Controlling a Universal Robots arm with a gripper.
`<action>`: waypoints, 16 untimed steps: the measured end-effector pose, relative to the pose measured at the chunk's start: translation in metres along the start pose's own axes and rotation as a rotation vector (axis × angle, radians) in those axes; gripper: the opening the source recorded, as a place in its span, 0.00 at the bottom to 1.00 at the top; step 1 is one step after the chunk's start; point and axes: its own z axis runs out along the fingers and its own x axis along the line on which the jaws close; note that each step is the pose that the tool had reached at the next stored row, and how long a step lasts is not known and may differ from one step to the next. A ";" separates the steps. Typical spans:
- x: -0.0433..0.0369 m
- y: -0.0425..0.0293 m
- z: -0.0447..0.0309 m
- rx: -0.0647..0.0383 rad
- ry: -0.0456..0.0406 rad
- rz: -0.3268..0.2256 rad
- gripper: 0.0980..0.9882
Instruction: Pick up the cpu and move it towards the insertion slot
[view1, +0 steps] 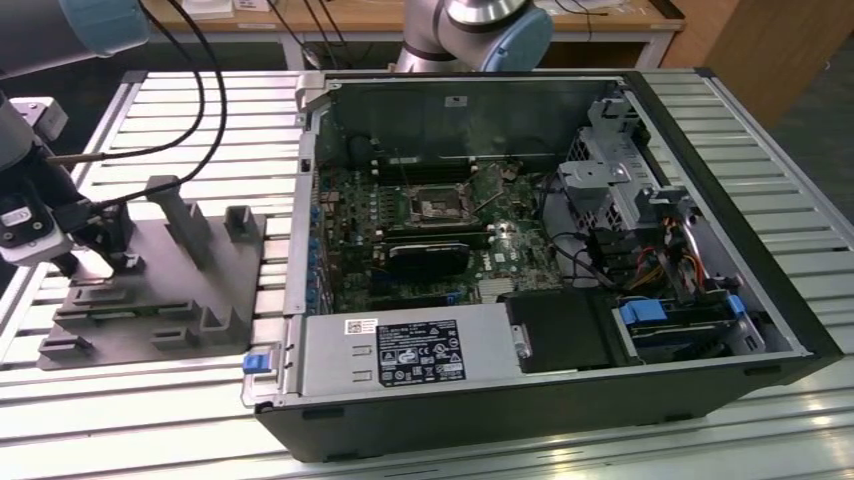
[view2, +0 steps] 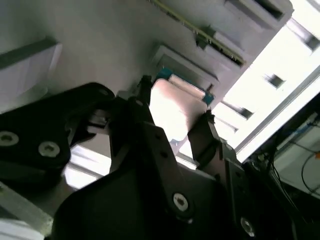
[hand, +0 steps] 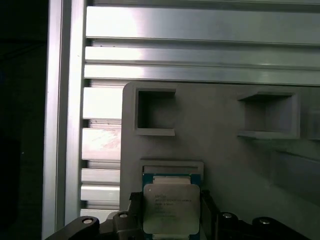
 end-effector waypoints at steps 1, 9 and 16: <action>0.0000 0.0000 0.0000 0.000 0.0000 0.000 0.50; 0.0001 0.0001 -0.0067 0.000 0.0002 0.000 0.50; 0.0001 0.0002 -0.0136 0.000 0.0002 0.000 0.50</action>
